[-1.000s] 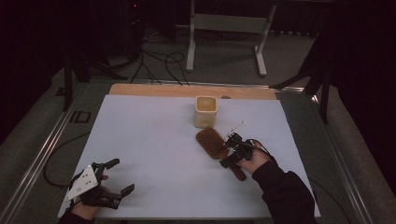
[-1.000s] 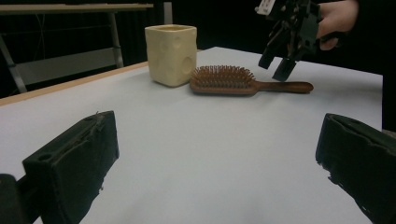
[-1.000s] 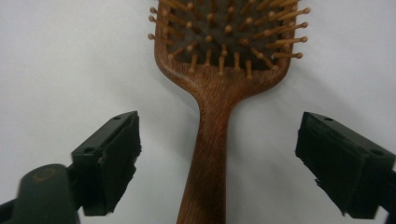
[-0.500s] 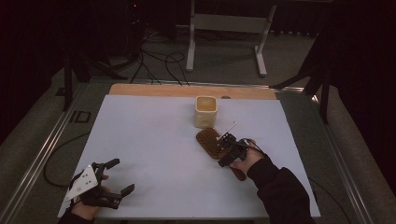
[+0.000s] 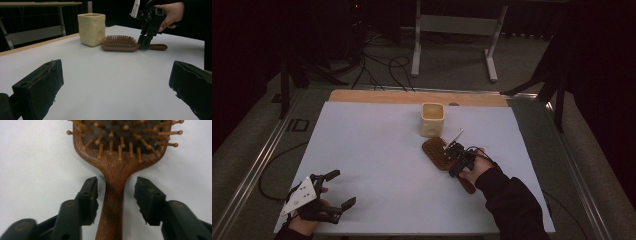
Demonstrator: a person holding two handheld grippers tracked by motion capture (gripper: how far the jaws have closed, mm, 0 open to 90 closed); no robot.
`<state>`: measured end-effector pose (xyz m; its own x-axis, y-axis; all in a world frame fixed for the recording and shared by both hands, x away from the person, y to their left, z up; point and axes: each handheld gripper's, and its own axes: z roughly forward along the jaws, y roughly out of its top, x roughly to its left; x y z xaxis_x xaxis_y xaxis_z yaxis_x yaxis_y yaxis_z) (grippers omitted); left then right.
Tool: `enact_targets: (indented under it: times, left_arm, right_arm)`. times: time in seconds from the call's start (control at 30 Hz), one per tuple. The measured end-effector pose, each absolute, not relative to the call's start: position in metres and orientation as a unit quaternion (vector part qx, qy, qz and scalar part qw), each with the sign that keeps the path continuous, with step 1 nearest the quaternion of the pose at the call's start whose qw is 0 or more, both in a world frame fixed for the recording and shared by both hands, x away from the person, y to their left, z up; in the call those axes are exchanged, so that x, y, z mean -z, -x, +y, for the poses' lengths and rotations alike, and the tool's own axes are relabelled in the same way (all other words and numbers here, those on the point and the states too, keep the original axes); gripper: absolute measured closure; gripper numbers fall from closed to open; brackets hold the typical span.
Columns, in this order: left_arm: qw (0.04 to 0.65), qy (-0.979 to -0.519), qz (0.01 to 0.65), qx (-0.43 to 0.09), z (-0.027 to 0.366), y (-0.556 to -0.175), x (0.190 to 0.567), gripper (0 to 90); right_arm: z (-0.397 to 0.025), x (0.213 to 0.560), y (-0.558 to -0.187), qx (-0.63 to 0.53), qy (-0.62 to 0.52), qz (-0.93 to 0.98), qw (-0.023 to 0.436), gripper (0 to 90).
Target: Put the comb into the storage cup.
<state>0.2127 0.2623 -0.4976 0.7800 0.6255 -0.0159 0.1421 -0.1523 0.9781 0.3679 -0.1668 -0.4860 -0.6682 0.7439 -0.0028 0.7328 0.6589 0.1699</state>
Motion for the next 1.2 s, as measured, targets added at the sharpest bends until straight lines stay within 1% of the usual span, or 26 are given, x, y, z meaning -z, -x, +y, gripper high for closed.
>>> enact_targets:
  times: [0.07, 0.1, 0.17, 0.2, 0.23, 0.4, 0.6, 0.77, 0.97, 1.2]
  left_arm:
    - [0.595, -0.732, 0.262, -0.203, 0.2623, -0.2127, 0.4976, 0.1]
    - [0.596, -0.731, 0.262, -0.203, 0.2623, -0.2127, 0.4976, 0.1]
    - [0.596, -0.731, 0.263, -0.203, 0.2624, -0.2127, 0.4977, 0.1]
    - [0.596, -0.731, 0.263, -0.203, 0.2624, -0.2127, 0.4977, 0.1]
    - [0.596, -0.731, 0.263, -0.203, 0.2624, -0.2127, 0.4977, 0.1]
    - [0.595, -0.733, 0.262, -0.202, 0.2623, -0.2129, 0.4978, 0.1]
    - [0.595, -0.732, 0.262, -0.202, 0.2624, -0.2130, 0.4979, 0.1]
    - [0.595, -0.733, 0.262, -0.201, 0.2621, -0.2130, 0.4982, 0.1]
    - [0.594, -0.733, 0.262, -0.200, 0.2619, -0.2130, 0.4986, 0.1]
    - [0.594, -0.734, 0.262, -0.200, 0.2616, -0.2131, 0.4988, 0.1]
  right_arm:
    - [-0.1660, 0.4865, -0.3680, -0.075, -0.407, 0.910, 0.038, 54.4]
    - [-0.1646, 0.4873, -0.3682, -0.074, -0.407, 0.909, 0.041, 58.6]
    - [-0.1641, 0.4878, -0.3688, -0.071, -0.406, 0.910, 0.039, 62.2]
    - [-0.1641, 0.4878, -0.3688, -0.071, -0.406, 0.910, 0.039, 62.2]
    - [-0.1629, 0.4885, -0.3687, -0.070, -0.405, 0.911, 0.038, 65.3]
    - [-0.1615, 0.4880, -0.3694, -0.063, -0.406, 0.911, 0.043, 66.9]
    - [-0.1630, 0.4887, -0.3703, -0.067, -0.403, 0.912, 0.035, 68.1]
    - [-0.1592, 0.4888, -0.3677, -0.057, -0.406, 0.911, 0.049, 68.8]
    - [-0.1580, 0.4895, -0.3653, -0.059, -0.411, 0.908, 0.052, 72.5]
    - [-0.1594, 0.4900, -0.3619, -0.069, -0.406, 0.909, 0.061, 73.3]
